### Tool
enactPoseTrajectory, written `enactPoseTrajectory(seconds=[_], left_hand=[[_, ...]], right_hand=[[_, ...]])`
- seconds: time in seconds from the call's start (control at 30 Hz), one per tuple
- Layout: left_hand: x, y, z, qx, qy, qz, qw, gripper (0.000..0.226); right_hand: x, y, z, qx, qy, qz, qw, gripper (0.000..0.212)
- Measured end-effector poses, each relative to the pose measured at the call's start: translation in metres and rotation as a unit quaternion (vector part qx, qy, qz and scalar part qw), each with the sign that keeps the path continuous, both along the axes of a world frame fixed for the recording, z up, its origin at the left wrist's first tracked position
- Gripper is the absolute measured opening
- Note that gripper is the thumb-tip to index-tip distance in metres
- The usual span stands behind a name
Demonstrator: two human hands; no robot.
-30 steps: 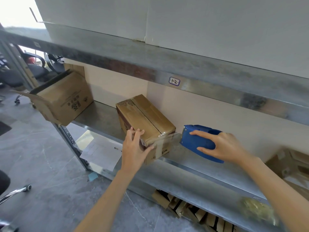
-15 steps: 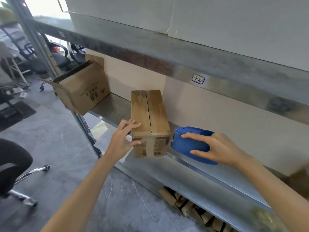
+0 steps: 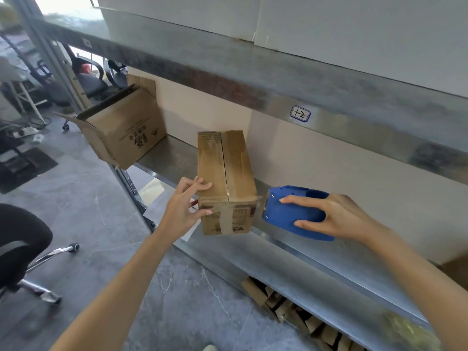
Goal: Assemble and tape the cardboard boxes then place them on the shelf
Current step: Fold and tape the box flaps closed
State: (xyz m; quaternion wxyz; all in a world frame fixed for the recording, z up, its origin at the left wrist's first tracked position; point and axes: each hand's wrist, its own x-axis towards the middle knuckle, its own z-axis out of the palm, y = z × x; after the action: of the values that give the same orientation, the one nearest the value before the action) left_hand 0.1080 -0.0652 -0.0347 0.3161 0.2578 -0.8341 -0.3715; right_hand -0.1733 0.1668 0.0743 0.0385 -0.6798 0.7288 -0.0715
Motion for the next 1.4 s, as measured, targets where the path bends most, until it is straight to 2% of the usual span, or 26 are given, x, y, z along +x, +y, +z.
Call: enactPoseTrajectory(seconds=[0.3, 0.53, 1.0, 1.17, 1.4], left_hand=[[-0.001, 0.001, -0.001, -0.01, 0.006, 0.0, 1.0, 0.061], [-0.002, 0.0, -0.003, 0.008, 0.012, -0.003, 1.0, 0.06], [-0.002, 0.001, -0.001, 0.008, 0.003, -0.019, 1.0, 0.062], [-0.001, 0.0, -0.001, 0.016, -0.001, -0.014, 1.0, 0.065], [-0.008, 0.001, -0.006, 0.006, 0.011, 0.003, 1.0, 0.064]], right_hand=[[-0.002, 0.0, 0.006, 0.016, 0.0, -0.015, 1.0, 0.058], [-0.007, 0.008, 0.015, 0.022, 0.024, -0.053, 0.998, 0.06], [0.023, -0.023, -0.007, 0.017, 0.093, -0.063, 0.994, 0.061], [0.039, -0.035, -0.016, -0.022, 0.097, -0.029, 0.995, 0.061], [0.035, -0.041, -0.038, -0.076, 0.127, -0.047, 0.988, 0.058]])
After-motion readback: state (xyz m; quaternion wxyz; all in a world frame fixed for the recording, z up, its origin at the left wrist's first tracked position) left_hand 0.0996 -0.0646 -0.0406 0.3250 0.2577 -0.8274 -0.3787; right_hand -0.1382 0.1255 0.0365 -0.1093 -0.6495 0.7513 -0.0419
